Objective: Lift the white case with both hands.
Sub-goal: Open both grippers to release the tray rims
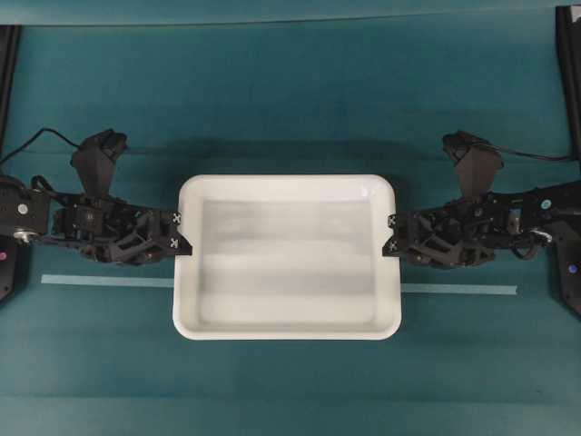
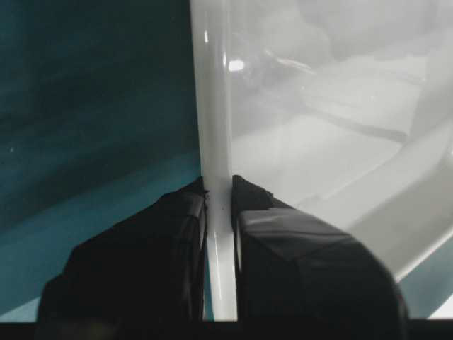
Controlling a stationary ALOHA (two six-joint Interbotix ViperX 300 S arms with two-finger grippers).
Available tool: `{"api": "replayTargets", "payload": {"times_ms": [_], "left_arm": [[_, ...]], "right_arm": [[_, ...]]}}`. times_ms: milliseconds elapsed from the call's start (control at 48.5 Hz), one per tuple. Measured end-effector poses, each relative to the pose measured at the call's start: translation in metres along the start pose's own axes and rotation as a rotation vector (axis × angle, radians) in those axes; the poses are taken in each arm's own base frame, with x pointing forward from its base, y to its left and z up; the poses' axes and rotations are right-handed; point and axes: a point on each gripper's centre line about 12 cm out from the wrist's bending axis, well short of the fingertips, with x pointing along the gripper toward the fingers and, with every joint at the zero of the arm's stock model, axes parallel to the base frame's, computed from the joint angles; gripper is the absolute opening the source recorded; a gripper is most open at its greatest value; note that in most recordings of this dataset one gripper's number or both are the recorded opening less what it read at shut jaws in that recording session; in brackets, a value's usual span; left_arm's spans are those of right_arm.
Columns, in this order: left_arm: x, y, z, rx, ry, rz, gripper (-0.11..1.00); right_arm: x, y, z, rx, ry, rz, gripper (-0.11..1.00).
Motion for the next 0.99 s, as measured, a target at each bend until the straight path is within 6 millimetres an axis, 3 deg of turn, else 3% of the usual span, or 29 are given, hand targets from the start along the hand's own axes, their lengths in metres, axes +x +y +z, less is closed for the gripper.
{"api": "replayTargets", "payload": {"times_ms": [83,268,330,413,598,681,991], "left_arm": [[0.000,-0.001,0.000,0.010,-0.001,-0.004,0.04],[0.000,-0.001,0.000,0.013,-0.002,-0.008,0.04],[0.001,-0.001,0.001,0.013,-0.003,-0.007,0.08],[0.001,0.000,0.000,0.020,-0.001,-0.006,0.24],[0.001,0.009,0.001,0.024,0.000,0.028,0.79],[0.000,0.006,0.001,0.040,-0.001,0.017,0.95],[-0.016,-0.025,0.005,0.134,-0.021,-0.085,0.94]], "right_arm": [[0.000,-0.001,0.000,0.001,0.000,-0.005,0.25],[0.001,-0.008,0.000,0.005,0.009,-0.041,0.70],[0.001,-0.010,-0.001,0.006,0.012,-0.051,0.77],[0.001,-0.010,-0.001,0.004,0.013,-0.054,0.79],[0.001,-0.009,0.000,0.001,0.012,-0.050,0.80],[0.000,-0.008,-0.001,0.001,0.013,-0.050,0.80],[-0.018,0.002,0.000,-0.004,0.014,0.003,0.81]]}}
